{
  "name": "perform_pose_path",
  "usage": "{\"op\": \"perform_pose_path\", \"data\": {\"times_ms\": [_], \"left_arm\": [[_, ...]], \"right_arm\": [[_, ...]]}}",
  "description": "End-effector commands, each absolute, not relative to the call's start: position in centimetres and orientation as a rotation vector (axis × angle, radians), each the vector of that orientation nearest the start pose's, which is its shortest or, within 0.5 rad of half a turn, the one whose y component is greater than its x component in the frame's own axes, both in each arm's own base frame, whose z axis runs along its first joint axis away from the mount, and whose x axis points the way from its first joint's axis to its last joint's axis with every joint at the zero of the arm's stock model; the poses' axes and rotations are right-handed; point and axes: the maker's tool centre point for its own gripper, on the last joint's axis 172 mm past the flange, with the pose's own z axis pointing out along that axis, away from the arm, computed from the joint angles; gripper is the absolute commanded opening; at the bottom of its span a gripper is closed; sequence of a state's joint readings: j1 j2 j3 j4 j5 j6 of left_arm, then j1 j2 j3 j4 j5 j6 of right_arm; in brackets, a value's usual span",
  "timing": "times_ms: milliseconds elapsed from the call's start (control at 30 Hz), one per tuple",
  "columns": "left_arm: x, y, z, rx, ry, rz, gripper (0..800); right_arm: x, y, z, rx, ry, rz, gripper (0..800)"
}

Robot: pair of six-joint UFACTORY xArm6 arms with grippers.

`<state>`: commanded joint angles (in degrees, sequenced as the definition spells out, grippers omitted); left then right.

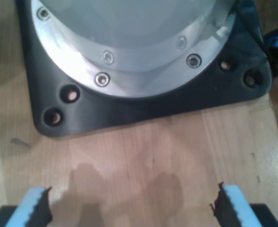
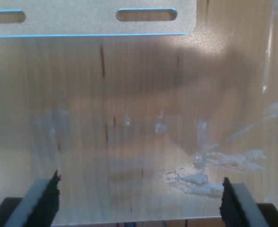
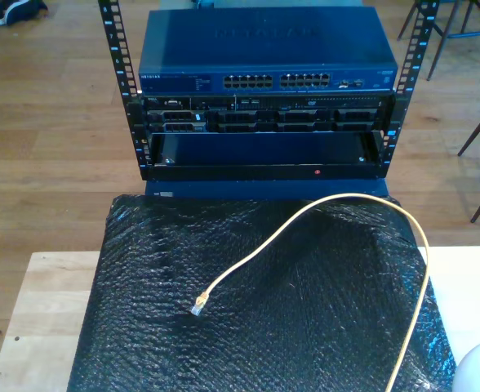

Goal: Grab the cable and plug it in

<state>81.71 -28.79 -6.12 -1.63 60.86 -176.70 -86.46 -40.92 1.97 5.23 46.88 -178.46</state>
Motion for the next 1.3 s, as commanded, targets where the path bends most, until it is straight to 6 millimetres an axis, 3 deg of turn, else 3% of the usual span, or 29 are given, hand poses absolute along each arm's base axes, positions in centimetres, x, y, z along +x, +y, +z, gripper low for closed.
{"op": "perform_pose_path", "data": {"times_ms": [800, 1000, 1300], "left_arm": [[2.3, 11.8, 3.1, -2.192, 2.621, -0.562, 800], [2.3, 12.2, 3.5, -2.191, 2.618, -0.547, 800], [2.3, 12.6, 5.9, -2.213, 2.635, -0.606, 800]], "right_arm": [[2.4, -16.9, 2.4, -2.213, -2.14, -0.21, 800], [2.5, -17.6, 3.5, -2.216, -2.146, -0.208, 800], [2.9, -17.6, 7.3, -2.161, -2.114, -0.297, 800]]}}
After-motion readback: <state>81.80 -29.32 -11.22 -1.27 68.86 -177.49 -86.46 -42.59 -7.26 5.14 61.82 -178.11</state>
